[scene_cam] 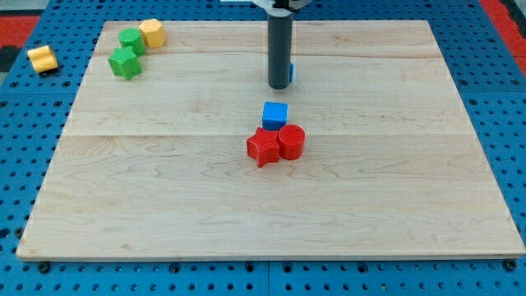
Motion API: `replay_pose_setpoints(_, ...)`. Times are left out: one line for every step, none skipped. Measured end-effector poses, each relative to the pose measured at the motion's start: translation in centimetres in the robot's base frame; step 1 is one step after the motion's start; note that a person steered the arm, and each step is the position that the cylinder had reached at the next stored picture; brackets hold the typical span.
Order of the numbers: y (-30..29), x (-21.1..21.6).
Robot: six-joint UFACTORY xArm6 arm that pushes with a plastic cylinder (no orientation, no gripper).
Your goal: Move the blue triangle towards the green circle
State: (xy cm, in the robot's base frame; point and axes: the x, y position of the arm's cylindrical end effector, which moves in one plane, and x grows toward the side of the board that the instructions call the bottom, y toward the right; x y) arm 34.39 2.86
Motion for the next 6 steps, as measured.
replay_pose_setpoints(3.4,-0.2)
replay_pose_setpoints(3.5,-3.4)
replay_pose_setpoints(-7.3,-7.4)
replay_pose_setpoints(-11.0,-7.5)
replay_pose_setpoints(0.5,-7.4)
replay_pose_setpoints(-0.4,-1.2)
